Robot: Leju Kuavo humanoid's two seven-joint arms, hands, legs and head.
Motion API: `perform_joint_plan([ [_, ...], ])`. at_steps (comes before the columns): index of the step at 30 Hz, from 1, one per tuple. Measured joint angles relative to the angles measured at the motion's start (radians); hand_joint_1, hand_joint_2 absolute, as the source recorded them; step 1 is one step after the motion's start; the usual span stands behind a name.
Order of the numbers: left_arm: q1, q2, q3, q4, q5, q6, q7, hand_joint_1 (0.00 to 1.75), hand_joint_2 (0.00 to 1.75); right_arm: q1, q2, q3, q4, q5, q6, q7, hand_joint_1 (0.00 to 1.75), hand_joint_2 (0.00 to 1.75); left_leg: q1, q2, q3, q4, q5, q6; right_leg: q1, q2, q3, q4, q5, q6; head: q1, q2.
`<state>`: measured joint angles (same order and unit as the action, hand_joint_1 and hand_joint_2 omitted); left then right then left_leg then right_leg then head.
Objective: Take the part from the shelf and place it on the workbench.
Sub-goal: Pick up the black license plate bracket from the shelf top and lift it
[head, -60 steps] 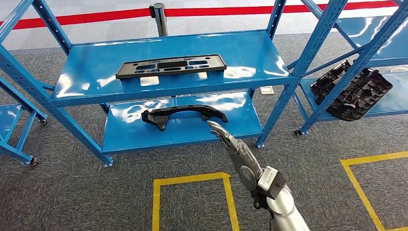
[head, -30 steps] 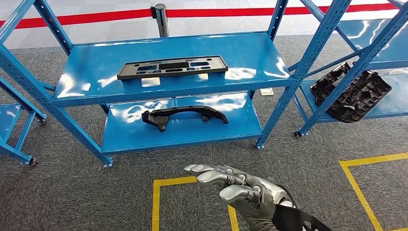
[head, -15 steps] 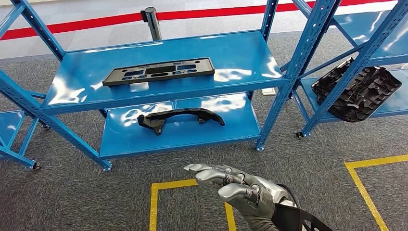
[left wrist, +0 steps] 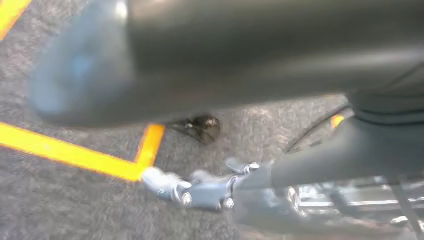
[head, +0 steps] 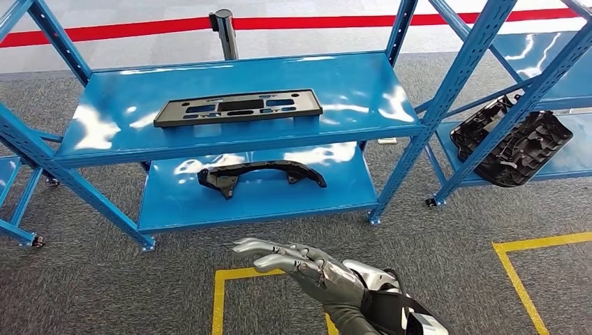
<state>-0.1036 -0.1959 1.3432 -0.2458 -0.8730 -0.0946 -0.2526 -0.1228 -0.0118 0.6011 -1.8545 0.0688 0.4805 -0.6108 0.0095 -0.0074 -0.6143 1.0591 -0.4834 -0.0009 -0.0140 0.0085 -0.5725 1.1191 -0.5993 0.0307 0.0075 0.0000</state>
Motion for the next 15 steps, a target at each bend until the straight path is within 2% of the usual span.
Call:
perform_joint_plan([
  [2,-0.001,0.0,0.0,0.0,-0.002,0.0,0.0,0.0,0.0,0.001,-0.009,0.011,0.024,0.002,0.001,-0.001,0.0,0.0,0.0,0.001,0.004,-0.001,-0.005,0.007,0.0,0.0,-0.076,0.129,-0.047,0.002,0.0,0.0],
  [3,0.0,0.0,0.0,0.0,-0.002,-0.001,0.0,0.0,0.0,0.002,-0.013,0.016,0.037,0.002,0.001,0.0,0.0,0.0,0.0,0.0,0.007,-0.001,-0.007,0.009,0.0,0.0,-0.11,0.179,-0.055,0.002,0.0,0.0],
  [4,0.0,0.0,0.0,0.0,-0.002,-0.001,0.0,0.0,0.0,0.003,-0.017,0.02,0.05,0.002,0.0,0.0,0.0,0.0,-0.001,-0.001,0.01,0.0,-0.01,0.01,0.001,0.0,-0.129,0.196,-0.044,0.002,0.0,0.0],
  [5,0.0,0.0,0.0,0.0,-0.002,-0.001,0.0,0.0,0.0,0.003,-0.019,0.024,0.061,0.002,0.0,0.002,0.0,0.0,-0.001,-0.002,0.016,0.0,-0.014,0.01,0.001,0.0,-0.129,0.174,-0.013,0.002,0.0,0.0],
  [7,0.0,0.0,0.0,0.0,-0.002,-0.002,0.0,0.0,0.0,0.0,-0.024,0.032,0.083,0.002,-0.002,0.011,0.0,0.0,-0.001,-0.005,0.028,0.0,-0.022,0.007,0.002,0.0,-0.084,0.048,0.071,-0.003,0.0,0.0],
  [8,0.0,0.0,0.0,0.0,-0.002,-0.003,0.0,0.0,0.0,-0.003,-0.025,0.036,0.096,0.002,-0.003,0.017,0.0,0.0,-0.002,-0.006,0.032,0.0,-0.026,0.003,0.005,-0.001,-0.06,-0.012,0.097,-0.006,0.001,0.0],
  [9,0.0,-0.001,0.0,0.001,-0.002,-0.004,0.0,0.0,0.0,-0.005,-0.027,0.041,0.11,0.002,-0.004,0.022,0.0,0.0,-0.003,-0.006,0.035,0.0,-0.029,-0.002,0.007,0.0,-0.045,-0.051,0.11,-0.008,0.001,0.0],
  [10,-0.001,-0.001,0.0,0.001,-0.002,-0.004,0.0,0.0,0.0,-0.008,-0.029,0.045,0.124,0.002,-0.007,0.026,0.0,0.0,-0.004,-0.006,0.036,-0.002,-0.031,-0.006,0.01,0.0,-0.039,-0.066,0.108,-0.012,0.001,0.0],
  [13,-0.001,-0.001,0.0,0.001,-0.003,-0.007,0.0,0.0,0.0,-0.015,-0.033,0.058,0.164,0.001,-0.019,0.035,0.0,0.0,-0.005,-0.004,0.042,-0.004,-0.037,-0.021,0.005,0.001,-0.029,-0.078,0.107,-0.023,0.001,0.0],
  [15,-0.001,-0.001,0.0,0.001,-0.003,-0.008,0.0,0.0,0.0,-0.024,-0.034,0.066,0.188,-0.001,-0.026,0.041,0.0,0.0,-0.004,-0.003,0.021,0.055,-0.069,-0.03,-0.002,-0.001,-0.015,-0.086,0.105,-0.032,0.0,0.0],
])
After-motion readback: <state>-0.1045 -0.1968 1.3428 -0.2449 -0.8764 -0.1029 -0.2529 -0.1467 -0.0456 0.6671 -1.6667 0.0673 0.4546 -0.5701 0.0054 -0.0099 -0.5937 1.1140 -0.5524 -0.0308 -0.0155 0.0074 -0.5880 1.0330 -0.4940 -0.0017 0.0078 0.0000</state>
